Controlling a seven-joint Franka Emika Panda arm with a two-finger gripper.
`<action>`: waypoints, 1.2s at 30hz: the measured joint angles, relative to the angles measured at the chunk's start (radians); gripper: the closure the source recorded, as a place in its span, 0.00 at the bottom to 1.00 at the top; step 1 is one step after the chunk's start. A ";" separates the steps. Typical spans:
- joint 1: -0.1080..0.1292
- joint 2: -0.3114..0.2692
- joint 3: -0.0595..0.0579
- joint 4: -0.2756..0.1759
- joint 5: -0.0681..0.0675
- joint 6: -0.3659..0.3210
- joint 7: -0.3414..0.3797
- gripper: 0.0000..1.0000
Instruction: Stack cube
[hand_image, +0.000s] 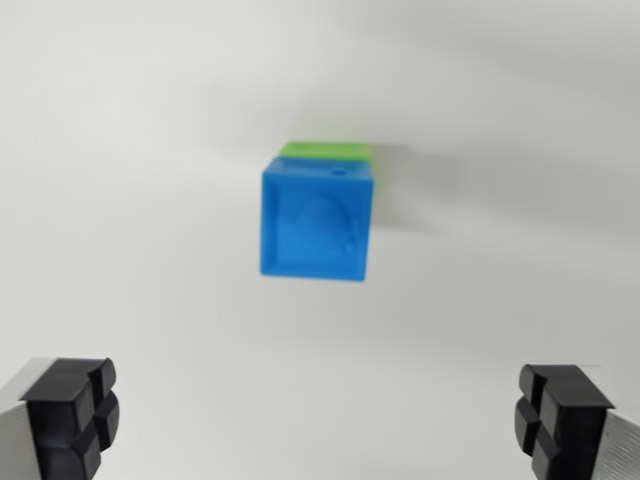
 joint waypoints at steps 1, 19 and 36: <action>0.000 -0.006 0.000 0.005 0.000 -0.010 0.000 0.00; 0.000 -0.071 0.000 0.095 0.006 -0.163 -0.004 0.00; 0.000 -0.092 0.000 0.159 0.008 -0.250 -0.006 0.00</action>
